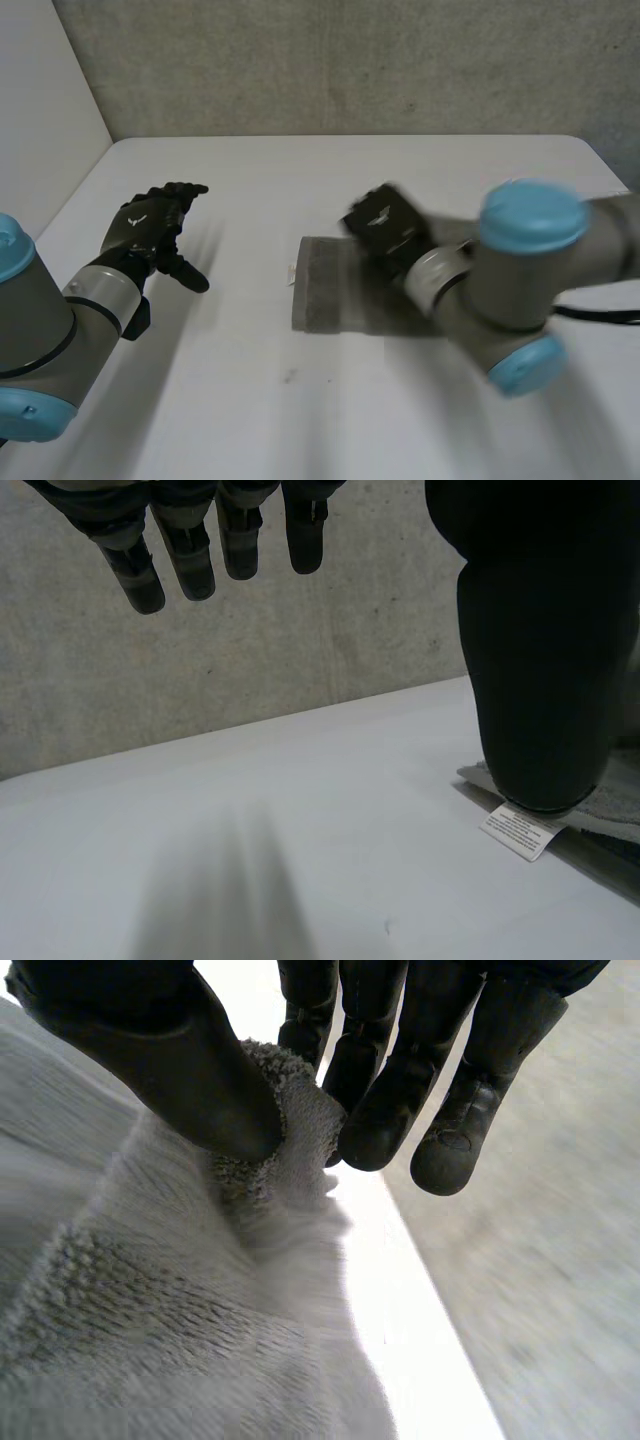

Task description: Fold the towel.

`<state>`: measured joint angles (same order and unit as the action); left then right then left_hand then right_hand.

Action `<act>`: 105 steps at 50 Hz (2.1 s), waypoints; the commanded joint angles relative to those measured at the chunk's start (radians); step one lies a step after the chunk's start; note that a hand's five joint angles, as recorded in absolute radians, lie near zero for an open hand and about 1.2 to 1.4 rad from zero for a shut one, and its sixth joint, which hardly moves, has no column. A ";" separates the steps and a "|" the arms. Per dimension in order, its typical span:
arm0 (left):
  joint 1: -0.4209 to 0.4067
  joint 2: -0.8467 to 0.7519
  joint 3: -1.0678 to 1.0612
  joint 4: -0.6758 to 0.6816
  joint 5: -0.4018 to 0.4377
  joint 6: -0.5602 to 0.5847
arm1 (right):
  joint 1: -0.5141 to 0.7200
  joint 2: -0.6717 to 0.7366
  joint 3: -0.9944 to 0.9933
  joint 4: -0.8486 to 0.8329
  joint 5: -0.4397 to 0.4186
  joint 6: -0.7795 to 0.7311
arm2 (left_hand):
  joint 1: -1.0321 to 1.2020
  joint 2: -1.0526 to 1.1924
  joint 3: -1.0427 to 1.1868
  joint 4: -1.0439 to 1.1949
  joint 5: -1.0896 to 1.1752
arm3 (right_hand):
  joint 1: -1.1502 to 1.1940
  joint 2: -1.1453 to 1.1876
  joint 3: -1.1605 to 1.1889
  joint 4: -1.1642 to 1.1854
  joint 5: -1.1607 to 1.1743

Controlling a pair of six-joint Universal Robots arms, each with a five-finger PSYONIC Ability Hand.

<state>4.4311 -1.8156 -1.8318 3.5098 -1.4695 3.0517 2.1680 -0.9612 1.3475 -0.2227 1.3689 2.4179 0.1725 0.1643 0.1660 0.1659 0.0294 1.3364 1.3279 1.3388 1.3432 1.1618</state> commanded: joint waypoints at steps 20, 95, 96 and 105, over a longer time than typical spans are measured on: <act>-0.013 -0.002 -0.015 0.023 0.000 0.010 | -0.219 -0.229 0.315 0.008 0.004 0.365 | 0.002 0.010 0.009 0.009 -0.029 | -1.162 -1.153 -1.164 -1.169 -1.162; -0.090 0.111 0.072 -0.083 -0.005 -0.002 | 0.204 0.064 0.134 -0.167 -0.025 -0.168 | 0.002 0.010 0.009 0.009 -0.029 | 0.060 0.068 0.058 0.053 0.060; -0.096 0.105 0.091 -0.095 -0.006 -0.002 | 0.202 0.026 0.142 -0.167 -0.011 -0.149 | 0.002 0.010 0.009 0.009 -0.029 | -0.459 -0.451 -0.462 -0.466 -0.459; -0.195 -0.023 0.273 -0.192 -0.026 -0.004 | 0.049 -0.174 0.219 -0.141 0.157 0.250 | 0.002 0.010 0.009 0.009 -0.029 | -1.162 -1.153 -1.164 -1.169 -1.162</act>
<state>4.3088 -1.7442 -1.6742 3.3793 -1.4779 3.0493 2.3307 -1.0216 1.5169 -0.3861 1.4452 2.4100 0.1725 0.1640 0.1660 0.1659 0.0293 0.2502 0.2569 0.2499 0.2583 0.0554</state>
